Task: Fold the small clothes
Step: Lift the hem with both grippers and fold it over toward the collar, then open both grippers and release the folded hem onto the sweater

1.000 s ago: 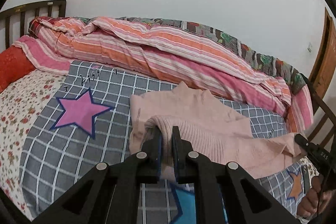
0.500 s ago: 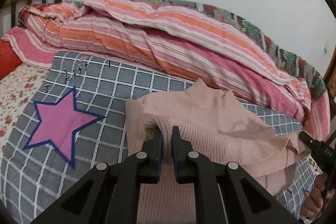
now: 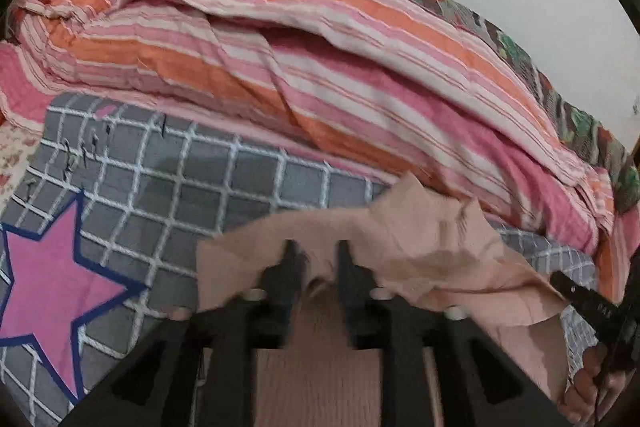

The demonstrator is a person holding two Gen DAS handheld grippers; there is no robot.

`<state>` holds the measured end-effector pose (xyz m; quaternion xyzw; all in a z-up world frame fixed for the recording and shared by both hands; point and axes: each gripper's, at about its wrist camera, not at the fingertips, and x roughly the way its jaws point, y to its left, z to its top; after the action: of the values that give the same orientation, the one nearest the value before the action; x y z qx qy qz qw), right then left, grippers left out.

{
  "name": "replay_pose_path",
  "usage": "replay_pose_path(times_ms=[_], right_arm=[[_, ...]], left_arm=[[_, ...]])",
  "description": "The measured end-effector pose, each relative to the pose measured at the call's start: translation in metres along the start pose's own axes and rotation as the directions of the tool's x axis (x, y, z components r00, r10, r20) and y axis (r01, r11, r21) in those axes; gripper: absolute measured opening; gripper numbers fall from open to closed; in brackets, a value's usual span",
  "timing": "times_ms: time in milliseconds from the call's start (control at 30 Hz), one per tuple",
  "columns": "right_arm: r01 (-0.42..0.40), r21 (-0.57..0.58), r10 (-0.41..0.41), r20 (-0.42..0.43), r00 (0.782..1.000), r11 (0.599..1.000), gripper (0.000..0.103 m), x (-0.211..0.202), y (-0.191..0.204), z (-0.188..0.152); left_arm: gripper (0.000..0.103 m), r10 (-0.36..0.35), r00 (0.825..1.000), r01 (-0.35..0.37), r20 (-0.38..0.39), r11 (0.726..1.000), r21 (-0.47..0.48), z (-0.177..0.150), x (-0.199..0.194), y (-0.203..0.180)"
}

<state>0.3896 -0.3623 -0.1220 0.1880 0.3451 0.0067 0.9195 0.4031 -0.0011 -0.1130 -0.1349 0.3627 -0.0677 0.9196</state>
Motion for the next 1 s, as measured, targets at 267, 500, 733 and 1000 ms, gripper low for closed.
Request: replay_pose_path(times_ms=[267,500,733,1000], right_arm=[[0.06,-0.108,-0.057,0.023,0.998,0.992,0.045,-0.025,0.003,-0.02],[0.062,-0.161,-0.07,-0.041,0.997,0.985,0.059,-0.081,-0.004,-0.07],[0.04,-0.115,-0.054,-0.123,0.991,0.993,0.061,-0.105,-0.023,-0.119],[-0.026,0.063,0.035,-0.156,0.987,0.998,0.066,-0.086,-0.036,-0.131]], left_arm=[[0.043,0.041,0.999,-0.04,-0.015,0.997,0.059,-0.022,-0.029,0.005],[0.058,0.022,0.997,-0.022,-0.071,1.0,0.003,-0.078,-0.073,0.031],[0.058,-0.095,0.983,0.08,-0.158,0.992,-0.094,-0.13,-0.095,0.051],[0.056,-0.171,0.977,0.146,-0.128,0.972,-0.186,-0.126,-0.071,0.051]])
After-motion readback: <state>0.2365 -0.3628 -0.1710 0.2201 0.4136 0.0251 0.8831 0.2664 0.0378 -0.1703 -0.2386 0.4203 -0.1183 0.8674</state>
